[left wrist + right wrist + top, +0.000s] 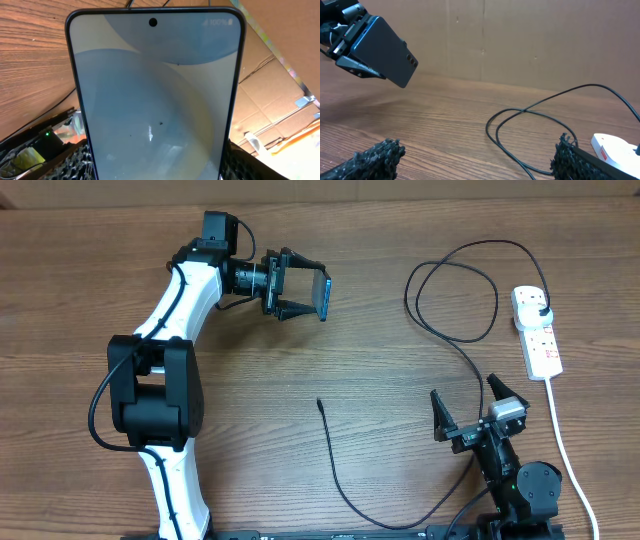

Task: Plug charger to phone and switch on socket
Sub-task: 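Hold the phone upright in the left gripper above the table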

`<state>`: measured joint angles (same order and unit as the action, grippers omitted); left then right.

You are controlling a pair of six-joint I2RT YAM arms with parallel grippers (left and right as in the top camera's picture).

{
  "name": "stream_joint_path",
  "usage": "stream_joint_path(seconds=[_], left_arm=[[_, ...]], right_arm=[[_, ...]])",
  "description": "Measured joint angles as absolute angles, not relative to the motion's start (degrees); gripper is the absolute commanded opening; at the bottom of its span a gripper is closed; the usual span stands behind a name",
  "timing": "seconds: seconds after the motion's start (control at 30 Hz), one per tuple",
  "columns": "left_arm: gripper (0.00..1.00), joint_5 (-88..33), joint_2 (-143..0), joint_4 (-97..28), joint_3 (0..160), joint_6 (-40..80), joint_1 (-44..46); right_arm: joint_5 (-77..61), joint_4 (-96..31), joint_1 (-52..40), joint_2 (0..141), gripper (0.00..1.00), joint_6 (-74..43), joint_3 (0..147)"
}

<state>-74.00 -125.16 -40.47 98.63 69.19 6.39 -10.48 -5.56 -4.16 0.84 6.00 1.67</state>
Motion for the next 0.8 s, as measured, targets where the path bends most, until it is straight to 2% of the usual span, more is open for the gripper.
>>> stream_joint_path(seconds=[0.8], left_arm=[[0.04,-74.19,-125.16,-40.45,98.63,70.85,6.39]], right_arm=[[-10.48,-5.58,-4.16,0.84,1.0,5.98,1.67]])
